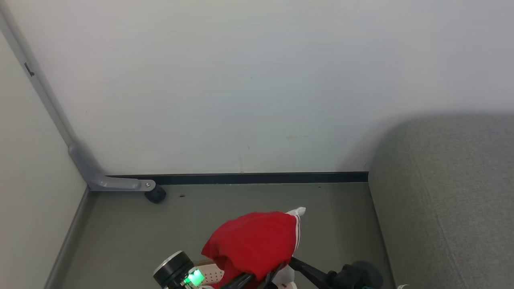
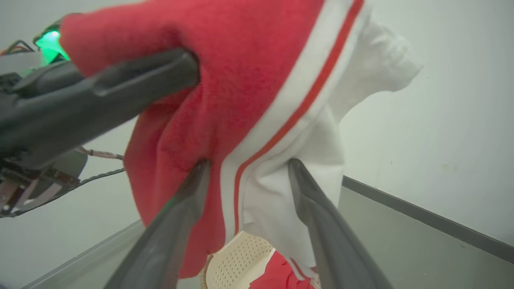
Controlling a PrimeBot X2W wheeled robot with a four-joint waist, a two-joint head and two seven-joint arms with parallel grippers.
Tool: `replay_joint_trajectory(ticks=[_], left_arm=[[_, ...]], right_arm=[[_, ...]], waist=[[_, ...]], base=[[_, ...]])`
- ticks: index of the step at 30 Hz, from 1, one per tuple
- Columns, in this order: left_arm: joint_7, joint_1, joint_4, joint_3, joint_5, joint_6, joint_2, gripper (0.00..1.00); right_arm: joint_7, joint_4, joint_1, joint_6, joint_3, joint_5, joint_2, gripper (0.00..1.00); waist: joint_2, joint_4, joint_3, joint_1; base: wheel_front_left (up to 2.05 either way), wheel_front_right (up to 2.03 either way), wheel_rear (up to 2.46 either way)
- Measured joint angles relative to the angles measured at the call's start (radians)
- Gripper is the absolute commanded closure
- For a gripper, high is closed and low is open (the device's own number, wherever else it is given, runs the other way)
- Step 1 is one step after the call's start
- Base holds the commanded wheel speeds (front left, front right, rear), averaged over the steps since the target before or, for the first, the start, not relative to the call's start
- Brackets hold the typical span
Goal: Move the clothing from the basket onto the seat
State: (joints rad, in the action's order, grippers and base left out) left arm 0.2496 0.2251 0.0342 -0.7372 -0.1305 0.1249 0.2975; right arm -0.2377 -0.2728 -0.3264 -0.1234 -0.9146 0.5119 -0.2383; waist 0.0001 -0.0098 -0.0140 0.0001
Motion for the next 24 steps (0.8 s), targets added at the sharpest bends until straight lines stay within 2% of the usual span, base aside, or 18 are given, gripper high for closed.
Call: replay_joint_trajectory(ticks=[11,24], left_arm=[[0.000,0.022,-0.002,-0.081,-0.052,0.000,0.024,1.00],[0.000,0.037,-0.007,-0.119,-0.091,0.000,0.036,1.00]], right_arm=[[-0.001,-0.059,-0.051,0.000,-0.042,-0.011,0.025,0.00],[-0.011,-0.123,-0.057,0.011,0.001,-0.030,0.090,0.00]], waist=[[0.0000,0.004,0.003,0.0000],[-0.0001,0.007,0.008,0.0000]], base=[[0.00,0.00,0.00],[0.00,0.00,0.00]])
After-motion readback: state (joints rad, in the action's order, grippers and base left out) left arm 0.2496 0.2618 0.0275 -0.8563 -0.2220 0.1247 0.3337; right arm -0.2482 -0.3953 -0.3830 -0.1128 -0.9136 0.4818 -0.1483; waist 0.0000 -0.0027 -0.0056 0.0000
